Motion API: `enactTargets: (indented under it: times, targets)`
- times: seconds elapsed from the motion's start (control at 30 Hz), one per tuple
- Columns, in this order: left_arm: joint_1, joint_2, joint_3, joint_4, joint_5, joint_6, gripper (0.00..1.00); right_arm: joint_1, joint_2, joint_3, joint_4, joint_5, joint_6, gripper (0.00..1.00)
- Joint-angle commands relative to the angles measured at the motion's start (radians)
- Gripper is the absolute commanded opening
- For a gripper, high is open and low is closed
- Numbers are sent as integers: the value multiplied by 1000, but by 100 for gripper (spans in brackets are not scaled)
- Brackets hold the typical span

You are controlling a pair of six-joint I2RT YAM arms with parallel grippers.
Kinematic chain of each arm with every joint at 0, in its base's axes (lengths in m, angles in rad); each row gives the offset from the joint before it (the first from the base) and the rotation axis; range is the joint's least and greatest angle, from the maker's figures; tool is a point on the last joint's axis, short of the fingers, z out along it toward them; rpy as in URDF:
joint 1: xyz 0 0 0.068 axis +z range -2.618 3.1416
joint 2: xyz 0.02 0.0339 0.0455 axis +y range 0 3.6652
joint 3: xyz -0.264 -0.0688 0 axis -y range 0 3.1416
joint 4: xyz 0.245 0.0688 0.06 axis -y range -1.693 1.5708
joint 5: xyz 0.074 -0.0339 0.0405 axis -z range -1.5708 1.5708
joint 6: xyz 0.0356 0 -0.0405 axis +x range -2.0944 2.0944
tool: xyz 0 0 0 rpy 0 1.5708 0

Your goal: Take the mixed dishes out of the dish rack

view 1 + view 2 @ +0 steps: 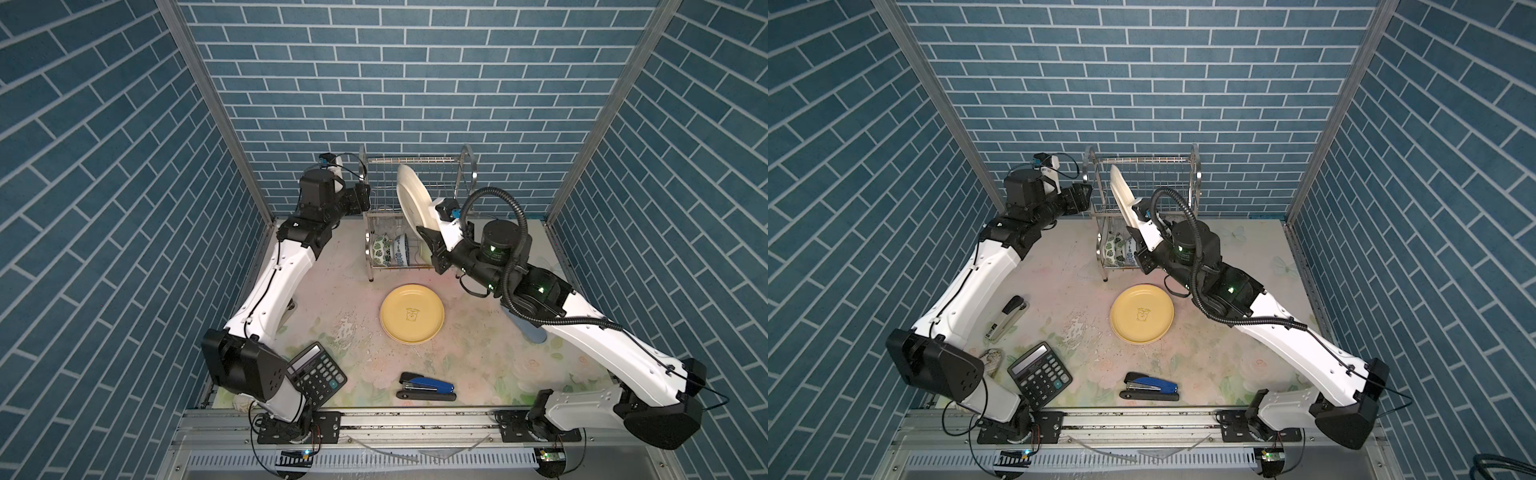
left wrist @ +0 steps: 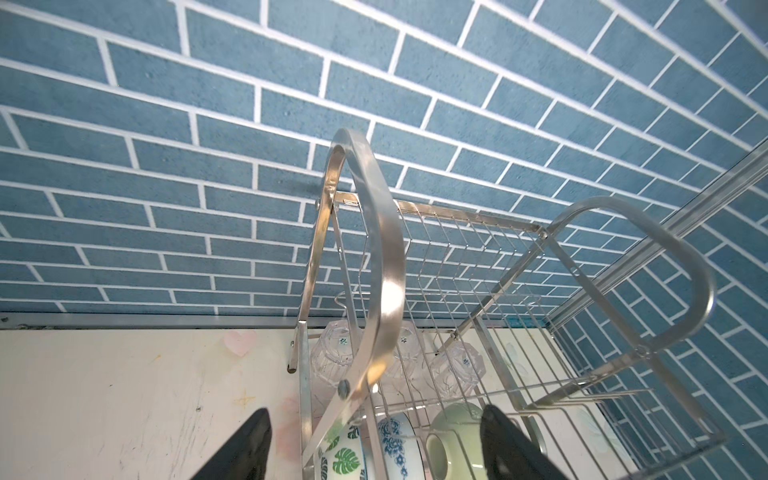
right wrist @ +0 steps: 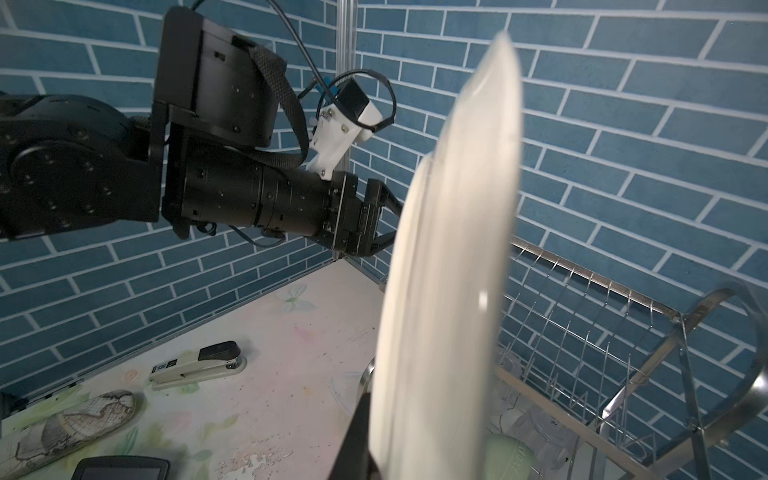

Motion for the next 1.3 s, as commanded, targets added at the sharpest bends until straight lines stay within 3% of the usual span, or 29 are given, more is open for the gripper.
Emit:
enactTargets:
  times: [0.0, 0.2, 0.33, 0.6, 0.77, 0.87, 1.27]
  targets:
    - [5, -73, -43, -22, -28, -28, 80, 40, -76, -45, 153, 97, -99, 0]
    - [5, -214, -117, -155, -91, -70, 80, 154, -99, -125, 160, 270, -171, 0]
    - [5, -316, -204, -211, -97, -99, 80, 278, -56, -166, 200, 445, -315, 0]
    - [5, -460, -336, -267, -55, -138, 80, 456, 75, -226, 299, 681, -562, 0]
    - [5, -518, -413, -288, -47, -153, 81, 514, 113, -294, 349, 754, -598, 0]
    - [5, -542, -435, -324, -37, -146, 87, 529, 129, -328, 341, 796, -597, 0]
    - [5, -586, -559, -323, 134, -174, 89, 555, 162, -427, 419, 876, -654, 0]
